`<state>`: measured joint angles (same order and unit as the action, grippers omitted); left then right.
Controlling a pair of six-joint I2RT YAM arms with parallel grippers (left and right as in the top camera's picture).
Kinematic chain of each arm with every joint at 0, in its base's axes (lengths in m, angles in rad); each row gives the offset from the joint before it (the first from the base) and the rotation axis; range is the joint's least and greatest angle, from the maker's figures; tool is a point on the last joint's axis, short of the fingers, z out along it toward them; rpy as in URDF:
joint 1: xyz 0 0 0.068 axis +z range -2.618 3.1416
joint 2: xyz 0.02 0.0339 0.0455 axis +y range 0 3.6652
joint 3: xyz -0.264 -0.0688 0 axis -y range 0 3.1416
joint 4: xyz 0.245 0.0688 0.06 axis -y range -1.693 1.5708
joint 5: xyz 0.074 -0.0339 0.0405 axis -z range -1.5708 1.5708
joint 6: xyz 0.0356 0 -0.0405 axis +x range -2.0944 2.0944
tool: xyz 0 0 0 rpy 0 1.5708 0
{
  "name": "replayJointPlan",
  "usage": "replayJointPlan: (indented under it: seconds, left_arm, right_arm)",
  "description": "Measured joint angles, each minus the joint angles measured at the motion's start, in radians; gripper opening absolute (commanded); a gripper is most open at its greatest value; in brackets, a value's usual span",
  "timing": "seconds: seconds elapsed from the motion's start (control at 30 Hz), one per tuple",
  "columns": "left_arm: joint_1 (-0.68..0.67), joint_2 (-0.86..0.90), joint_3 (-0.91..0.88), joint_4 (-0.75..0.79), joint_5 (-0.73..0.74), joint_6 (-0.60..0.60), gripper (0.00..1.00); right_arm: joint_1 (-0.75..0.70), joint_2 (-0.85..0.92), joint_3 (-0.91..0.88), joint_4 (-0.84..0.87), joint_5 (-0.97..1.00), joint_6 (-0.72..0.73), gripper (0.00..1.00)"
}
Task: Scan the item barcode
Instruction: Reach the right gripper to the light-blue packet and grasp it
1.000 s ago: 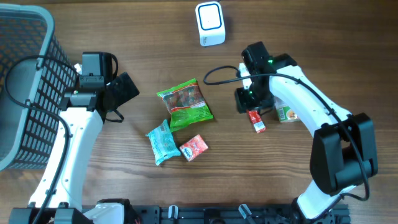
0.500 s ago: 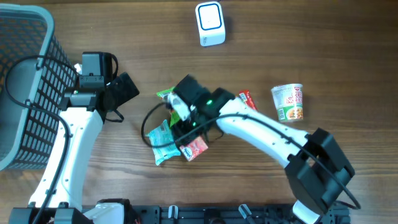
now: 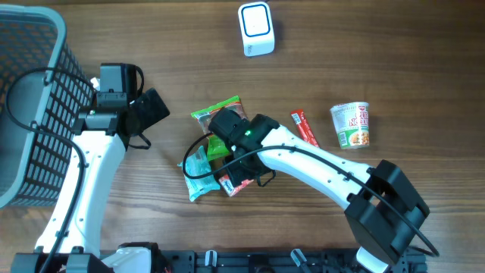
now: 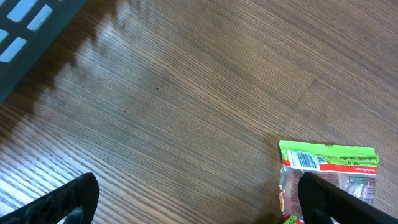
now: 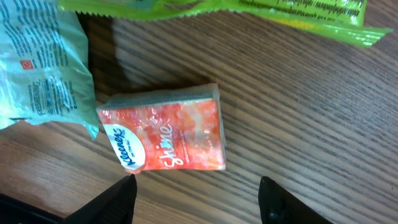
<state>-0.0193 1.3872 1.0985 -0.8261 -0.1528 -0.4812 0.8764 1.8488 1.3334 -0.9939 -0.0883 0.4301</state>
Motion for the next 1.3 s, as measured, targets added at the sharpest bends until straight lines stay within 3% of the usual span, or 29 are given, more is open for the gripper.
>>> replayJointPlan:
  seconds: [0.13, 0.33, 0.37, 0.4, 0.7, 0.87, 0.9, 0.97, 1.1, 1.2, 1.3]
  left_arm:
    - [0.000, 0.000, 0.000, 0.000, 0.000, 0.000, 1.00]
    - [0.000, 0.000, 0.000, 0.000, 0.000, 0.000, 1.00]
    - [0.000, 0.000, 0.000, 0.000, 0.000, 0.000, 1.00]
    - [0.000, 0.000, 0.000, 0.000, 0.000, 0.000, 1.00]
    - [0.000, 0.000, 0.000, 0.000, 0.000, 0.000, 1.00]
    - [0.000, 0.000, 0.000, 0.000, 0.000, 0.000, 1.00]
    - [0.000, 0.000, 0.000, 0.000, 0.000, 0.000, 1.00]
    - [0.000, 0.000, 0.000, 0.000, 0.000, 0.000, 1.00]
    - [0.000, 0.000, 0.000, 0.000, 0.000, 0.000, 1.00]
    - [0.000, 0.000, 0.000, 0.000, 0.000, 0.000, 1.00]
    - [0.000, 0.000, 0.000, 0.000, 0.000, 0.000, 1.00]
  right_arm:
    - [0.000, 0.000, 0.000, 0.065, 0.000, -0.005, 0.70]
    - [0.000, 0.000, -0.003, 0.285, -0.123, -0.052, 0.68]
    - [0.000, 0.000, -0.003, 0.324, -0.137, -0.023, 0.58]
    - [0.002, 0.000, -0.003, 0.358, -0.146, -0.004, 0.56]
    - [0.111, 0.134, -0.003, 0.437, -0.103, 0.135, 0.60]
    - [0.122, 0.192, -0.002, 0.479, -0.135, 0.190, 0.11]
    - [0.122, 0.192, 0.000, 0.484, -0.145, 0.189, 0.04]
    - [0.121, 0.192, 0.008, 0.486, -0.153, 0.188, 0.04]
    - [0.087, 0.101, 0.014, 0.450, -0.175, -0.007, 0.04]
    - [0.003, -0.128, 0.029, 0.261, -0.188, -0.177, 0.04]
    - [-0.211, -0.267, 0.048, 0.035, -0.195, -0.323, 0.05]
